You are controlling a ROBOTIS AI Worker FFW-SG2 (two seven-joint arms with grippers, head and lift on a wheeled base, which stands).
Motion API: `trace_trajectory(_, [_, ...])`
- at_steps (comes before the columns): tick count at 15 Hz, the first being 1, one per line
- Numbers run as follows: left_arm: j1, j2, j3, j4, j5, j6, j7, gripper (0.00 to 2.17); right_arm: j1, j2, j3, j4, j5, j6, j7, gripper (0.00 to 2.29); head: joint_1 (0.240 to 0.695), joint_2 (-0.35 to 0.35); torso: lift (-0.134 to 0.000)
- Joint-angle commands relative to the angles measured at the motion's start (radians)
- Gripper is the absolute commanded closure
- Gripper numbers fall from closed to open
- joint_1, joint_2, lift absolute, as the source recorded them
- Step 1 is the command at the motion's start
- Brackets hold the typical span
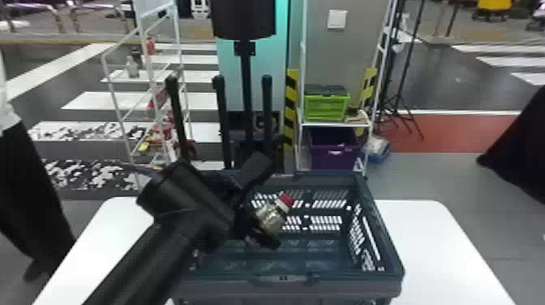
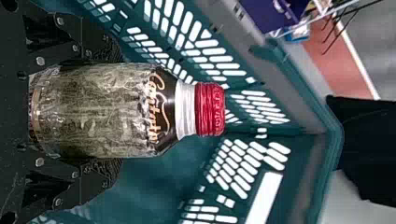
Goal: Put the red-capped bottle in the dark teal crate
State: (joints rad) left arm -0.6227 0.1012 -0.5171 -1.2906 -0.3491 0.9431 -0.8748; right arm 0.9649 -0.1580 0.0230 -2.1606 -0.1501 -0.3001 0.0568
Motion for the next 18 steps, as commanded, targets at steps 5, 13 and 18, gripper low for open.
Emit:
trace_trajectory(5, [-0.088, -0.066, -0.093, 0.312, -0.044, -0.223, 0.010, 2.13, 0.008, 0.003, 0.000, -0.008, 0.001, -0.010, 0.000, 0.15, 0.499, 0.000, 0.000])
trace_trajectory(13, [-0.100, -0.083, -0.130, 0.361, -0.073, -0.214, 0.025, 0.00, 0.011, 0.000, 0.002, -0.013, 0.001, -0.010, 0.000, 0.15, 0.499, 0.000, 0.000])
trace_trajectory(18, [-0.031, -0.011, -0.050, 0.070, -0.033, -0.002, 0.111, 0.02, 0.024, 0.000, 0.000, -0.024, 0.006, -0.010, 0.000, 0.15, 0.499, 0.000, 0.000])
